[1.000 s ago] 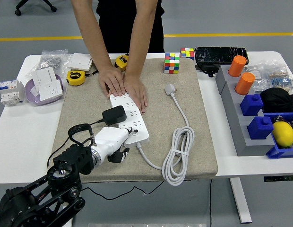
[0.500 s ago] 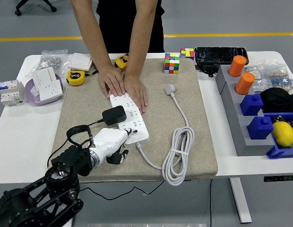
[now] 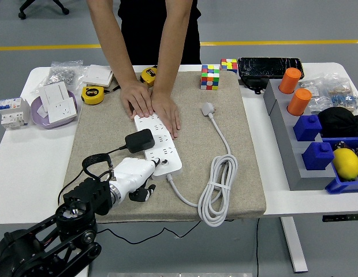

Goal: Pick up the plug,place it near the board,insert it into the board,press the button

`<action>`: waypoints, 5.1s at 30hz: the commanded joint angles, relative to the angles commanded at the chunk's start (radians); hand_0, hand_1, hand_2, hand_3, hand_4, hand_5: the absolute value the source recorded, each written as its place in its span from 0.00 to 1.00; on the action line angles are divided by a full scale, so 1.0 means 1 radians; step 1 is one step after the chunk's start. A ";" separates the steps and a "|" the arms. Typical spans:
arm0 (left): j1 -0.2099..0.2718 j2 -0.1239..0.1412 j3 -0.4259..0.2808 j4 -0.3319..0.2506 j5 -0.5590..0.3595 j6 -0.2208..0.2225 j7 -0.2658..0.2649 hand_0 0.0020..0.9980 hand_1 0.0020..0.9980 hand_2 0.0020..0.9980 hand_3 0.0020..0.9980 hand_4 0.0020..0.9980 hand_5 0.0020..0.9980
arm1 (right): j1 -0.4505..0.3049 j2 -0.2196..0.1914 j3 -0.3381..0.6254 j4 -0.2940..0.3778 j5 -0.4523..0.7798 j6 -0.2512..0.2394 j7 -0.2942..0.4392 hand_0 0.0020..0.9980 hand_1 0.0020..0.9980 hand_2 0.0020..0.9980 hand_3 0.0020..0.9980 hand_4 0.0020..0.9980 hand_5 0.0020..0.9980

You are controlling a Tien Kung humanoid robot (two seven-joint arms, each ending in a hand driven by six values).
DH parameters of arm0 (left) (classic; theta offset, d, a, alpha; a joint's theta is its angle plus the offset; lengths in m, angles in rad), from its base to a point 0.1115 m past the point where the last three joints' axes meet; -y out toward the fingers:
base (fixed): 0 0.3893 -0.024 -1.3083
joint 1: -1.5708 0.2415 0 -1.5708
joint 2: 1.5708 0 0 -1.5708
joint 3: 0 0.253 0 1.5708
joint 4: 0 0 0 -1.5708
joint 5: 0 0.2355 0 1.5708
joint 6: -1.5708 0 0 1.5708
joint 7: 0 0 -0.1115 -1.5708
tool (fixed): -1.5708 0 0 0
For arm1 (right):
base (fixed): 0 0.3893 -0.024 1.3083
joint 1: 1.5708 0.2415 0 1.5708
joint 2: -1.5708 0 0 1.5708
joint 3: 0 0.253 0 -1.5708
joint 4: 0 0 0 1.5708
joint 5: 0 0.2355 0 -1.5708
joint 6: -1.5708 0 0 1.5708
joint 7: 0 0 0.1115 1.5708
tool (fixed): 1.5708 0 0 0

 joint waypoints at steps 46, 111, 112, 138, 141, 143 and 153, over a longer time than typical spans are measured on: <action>0.223 -0.067 -0.283 -0.088 -0.682 0.388 -0.527 1.00 1.00 1.00 1.00 1.00 0.64 | -0.005 0.006 -0.002 0.000 0.001 0.000 0.000 0.83 0.72 0.72 0.76 1.00 0.99; 0.043 0.008 -0.082 0.054 -0.080 0.133 -0.194 0.13 0.02 0.13 0.84 0.62 0.00 | -0.002 0.001 -0.002 0.000 -0.001 0.001 -0.001 0.83 0.72 0.72 0.76 1.00 0.99; 0.043 0.007 -0.081 0.055 -0.079 0.134 -0.195 0.13 0.02 0.13 0.84 0.62 0.00 | -0.002 0.001 0.000 0.000 -0.002 0.001 -0.001 0.83 0.72 0.72 0.76 1.00 0.99; 0.039 -0.002 -0.077 0.107 -0.069 0.136 -0.200 0.14 0.02 0.13 0.83 0.63 0.00 | 0.002 0.001 0.000 0.000 0.004 0.000 0.001 0.83 0.72 0.72 0.76 1.00 1.00; 0.042 0.000 -0.086 0.087 -0.063 0.137 -0.201 0.14 0.02 0.13 0.83 0.64 0.00 | 0.001 0.001 0.000 0.000 0.005 0.000 0.001 0.83 0.72 0.72 0.76 1.00 1.00; 0.042 0.001 -0.094 0.067 -0.062 0.136 -0.201 0.14 0.02 0.13 0.83 0.64 0.00 | 0.001 0.001 0.001 0.000 0.004 0.000 0.000 0.83 0.72 0.72 0.76 1.00 1.00; 0.037 0.001 -0.149 -0.058 -0.081 0.160 -0.219 0.14 0.03 0.14 0.79 0.65 0.00 | 0.001 0.002 -0.004 0.000 0.006 0.000 0.000 0.83 0.72 0.72 0.76 1.00 0.99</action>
